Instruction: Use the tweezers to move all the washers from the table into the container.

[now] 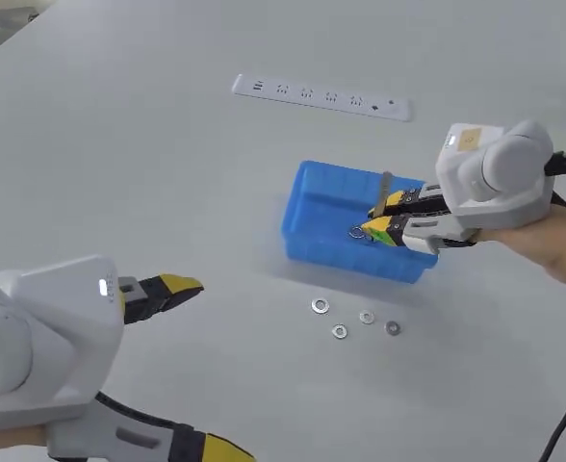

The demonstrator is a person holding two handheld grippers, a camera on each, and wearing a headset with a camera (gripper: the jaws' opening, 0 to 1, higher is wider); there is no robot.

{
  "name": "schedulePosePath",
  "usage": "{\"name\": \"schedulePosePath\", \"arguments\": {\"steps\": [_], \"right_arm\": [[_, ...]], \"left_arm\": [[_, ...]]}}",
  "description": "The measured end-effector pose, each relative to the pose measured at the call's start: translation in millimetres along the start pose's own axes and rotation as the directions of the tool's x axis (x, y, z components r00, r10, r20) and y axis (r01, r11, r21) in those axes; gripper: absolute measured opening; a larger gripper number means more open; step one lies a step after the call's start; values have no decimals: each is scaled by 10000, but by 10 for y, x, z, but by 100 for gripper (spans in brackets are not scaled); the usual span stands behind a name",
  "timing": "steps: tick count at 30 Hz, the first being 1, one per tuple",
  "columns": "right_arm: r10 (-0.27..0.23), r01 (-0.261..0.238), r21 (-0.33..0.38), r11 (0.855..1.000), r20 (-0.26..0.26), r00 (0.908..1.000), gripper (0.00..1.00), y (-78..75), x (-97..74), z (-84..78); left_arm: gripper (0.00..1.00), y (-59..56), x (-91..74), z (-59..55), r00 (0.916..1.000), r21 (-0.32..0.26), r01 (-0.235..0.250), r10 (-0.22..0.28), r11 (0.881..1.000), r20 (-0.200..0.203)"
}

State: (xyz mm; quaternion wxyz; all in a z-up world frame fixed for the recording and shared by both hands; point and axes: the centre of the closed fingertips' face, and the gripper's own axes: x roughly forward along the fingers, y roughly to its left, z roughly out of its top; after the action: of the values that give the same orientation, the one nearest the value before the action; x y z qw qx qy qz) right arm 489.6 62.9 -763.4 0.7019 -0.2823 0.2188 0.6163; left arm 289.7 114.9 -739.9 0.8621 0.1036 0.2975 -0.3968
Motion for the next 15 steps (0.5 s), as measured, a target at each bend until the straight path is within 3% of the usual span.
{"name": "schedulePosePath", "arguments": {"steps": [8,11,15], "right_arm": [[-245,244,41,9997,256,9994,10,-32,-80,90],[-343,343,-3,9994,337,9988,10,-44,-124,129],[-421,426,-91,9991,472,9980,10,-39,-177,188]], "left_arm": [[99,59,-26,31,9997,103,-247,247,9996,11],[99,120,-25,123,9991,91,-348,346,9994,231],[99,274,11,329,9974,437,-502,479,9978,531]]}}
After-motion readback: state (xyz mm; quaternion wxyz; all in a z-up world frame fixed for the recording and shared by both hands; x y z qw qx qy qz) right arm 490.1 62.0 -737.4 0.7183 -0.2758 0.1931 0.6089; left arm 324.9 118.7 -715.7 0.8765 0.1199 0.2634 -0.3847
